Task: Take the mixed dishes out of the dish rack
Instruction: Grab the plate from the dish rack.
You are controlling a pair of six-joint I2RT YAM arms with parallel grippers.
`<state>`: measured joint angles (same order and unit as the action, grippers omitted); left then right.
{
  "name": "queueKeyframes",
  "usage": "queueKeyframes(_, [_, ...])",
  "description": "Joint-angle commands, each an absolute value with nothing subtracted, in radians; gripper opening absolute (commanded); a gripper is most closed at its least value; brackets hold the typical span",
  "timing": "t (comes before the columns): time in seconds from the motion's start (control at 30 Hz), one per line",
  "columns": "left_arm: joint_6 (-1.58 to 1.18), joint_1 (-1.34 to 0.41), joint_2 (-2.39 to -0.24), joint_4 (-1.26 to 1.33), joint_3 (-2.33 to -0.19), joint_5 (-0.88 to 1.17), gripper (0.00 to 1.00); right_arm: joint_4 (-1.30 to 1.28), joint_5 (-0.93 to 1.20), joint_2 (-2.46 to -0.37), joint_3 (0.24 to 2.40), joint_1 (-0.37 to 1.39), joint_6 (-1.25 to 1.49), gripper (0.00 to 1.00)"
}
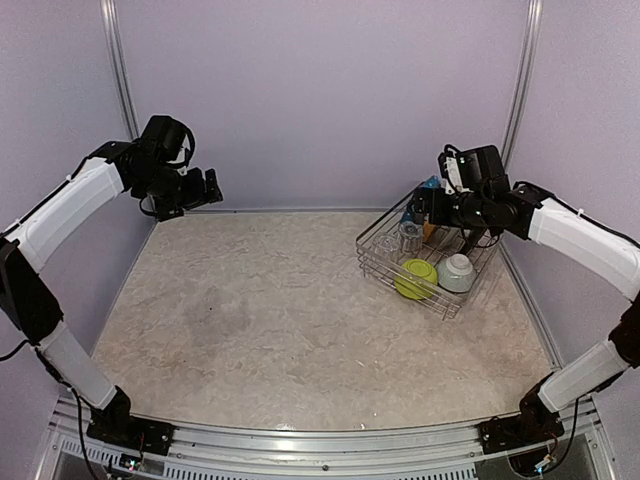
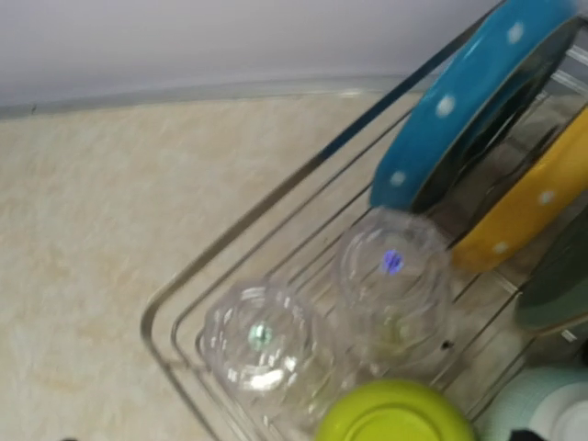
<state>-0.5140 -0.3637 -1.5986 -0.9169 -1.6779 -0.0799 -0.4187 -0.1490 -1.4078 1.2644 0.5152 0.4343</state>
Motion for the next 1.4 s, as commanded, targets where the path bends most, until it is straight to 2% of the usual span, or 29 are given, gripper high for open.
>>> queueKeyframes(0.0, [-0.515,-0.372,-1.570,-0.875,-1.668,-0.137,0.99,-0.524,-0.280,-1.419,1.385,0.530,0.505,0.99])
queueKeyframes(0.2, [-0.513,-0.374,-1.536,-0.792,-1.637,-0.147,0.99,-0.687,-0.449,-1.441,1.538,0.518,0.592,0.99])
queueKeyframes(0.43, [-0.534,-0.374,-1.552,-0.789,-1.652,-0.183,0.99,-0.882,-0.476,-1.487,1.706,0.402,0.717,0.99])
queueKeyframes(0.7, [-0.564,-0.372,-1.587,-0.851,-1.696,-0.255,0.99,-0.906,-0.433,-1.465,1.696,0.250,0.769,0.99])
queueKeyframes(0.93, [-0.586,-0.372,-1.638,-0.934,-1.753,-0.315,0.99,-1.006,-0.460,-1.548,1.744,0.171,0.809,0.99])
queueKeyframes(1.1, [-0.597,-0.372,-1.639,-0.946,-1.752,-0.340,0.99,-1.113,-0.494,-1.654,1.815,0.149,0.860,0.94])
queueKeyframes(1.37, [-0.616,-0.369,-1.643,-0.969,-1.754,-0.364,0.99,-1.097,-0.470,-1.750,1.848,0.115,0.880,0.88])
